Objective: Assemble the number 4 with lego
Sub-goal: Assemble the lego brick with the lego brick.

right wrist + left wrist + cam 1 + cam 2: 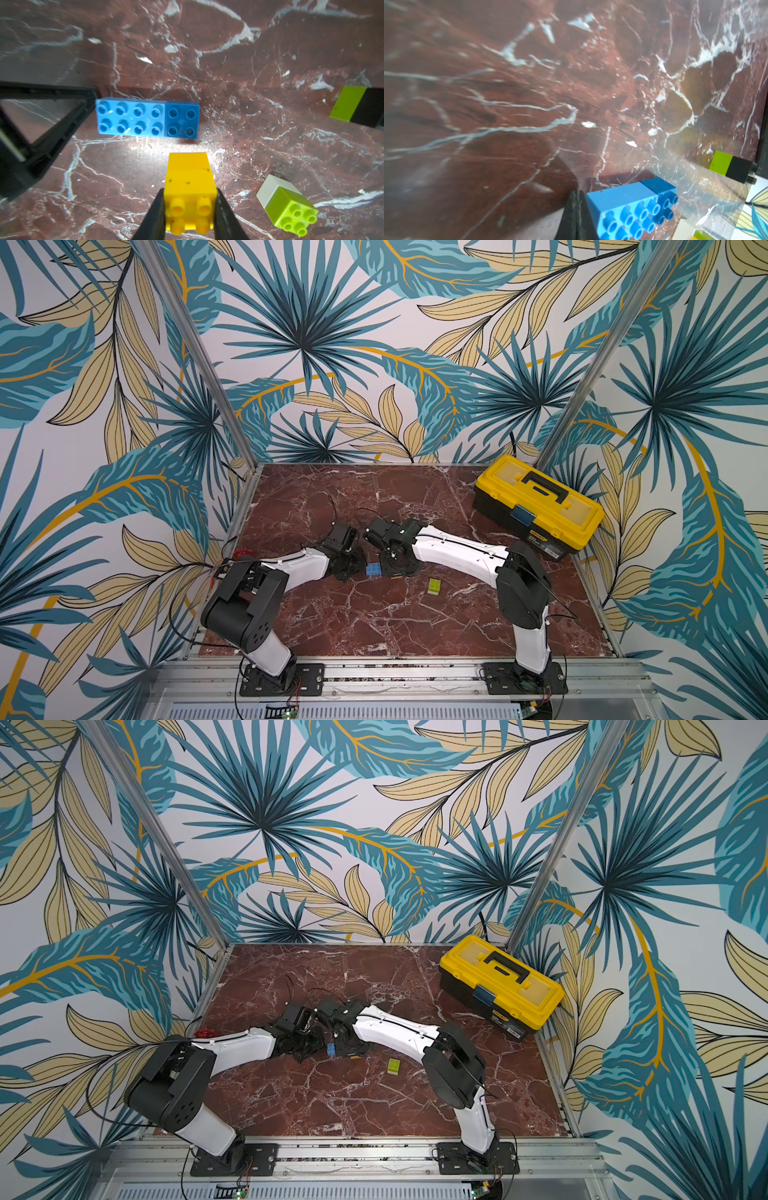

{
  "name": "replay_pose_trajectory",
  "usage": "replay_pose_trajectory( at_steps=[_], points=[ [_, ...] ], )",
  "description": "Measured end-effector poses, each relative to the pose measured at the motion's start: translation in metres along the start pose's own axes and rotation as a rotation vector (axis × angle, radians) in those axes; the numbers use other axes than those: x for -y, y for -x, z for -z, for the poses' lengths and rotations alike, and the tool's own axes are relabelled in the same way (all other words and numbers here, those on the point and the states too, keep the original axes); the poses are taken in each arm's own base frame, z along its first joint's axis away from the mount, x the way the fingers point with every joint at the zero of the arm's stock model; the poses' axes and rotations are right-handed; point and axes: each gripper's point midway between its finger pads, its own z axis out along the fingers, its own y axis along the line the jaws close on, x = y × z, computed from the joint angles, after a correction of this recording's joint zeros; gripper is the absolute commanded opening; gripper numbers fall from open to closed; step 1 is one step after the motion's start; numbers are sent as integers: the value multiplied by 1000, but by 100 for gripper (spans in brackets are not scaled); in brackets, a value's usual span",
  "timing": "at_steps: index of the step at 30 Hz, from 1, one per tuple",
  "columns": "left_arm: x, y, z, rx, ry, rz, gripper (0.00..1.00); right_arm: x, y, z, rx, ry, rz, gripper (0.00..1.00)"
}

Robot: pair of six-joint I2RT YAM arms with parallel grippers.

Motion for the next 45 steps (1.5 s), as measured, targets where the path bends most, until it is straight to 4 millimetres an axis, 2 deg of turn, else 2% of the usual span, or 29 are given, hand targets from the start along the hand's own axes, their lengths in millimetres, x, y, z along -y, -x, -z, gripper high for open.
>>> replay_pose_trajectory(
  at_steps=[5, 9, 15, 26, 35, 45],
  points=[
    [-7, -8, 5, -4, -15, 28, 0, -9, 21, 15, 58, 11, -4, 10],
    [-5, -11, 5, -12, -29, 36, 0, -16, 30, 10, 67, 1, -3, 10],
    [-1, -14, 5, -23, -47, 31, 0, -14, 24, -8, 27, -47, 9, 10],
    [6, -16, 4, -31, -83, 22, 0, -11, 21, -9, 11, -60, 14, 10],
    [5, -16, 3, -32, -83, 23, 0, -18, 24, -23, 1, -65, 16, 10],
    [3, -17, 2, -33, -81, 27, 0, -21, 26, -25, 5, -62, 14, 10]
  ],
)
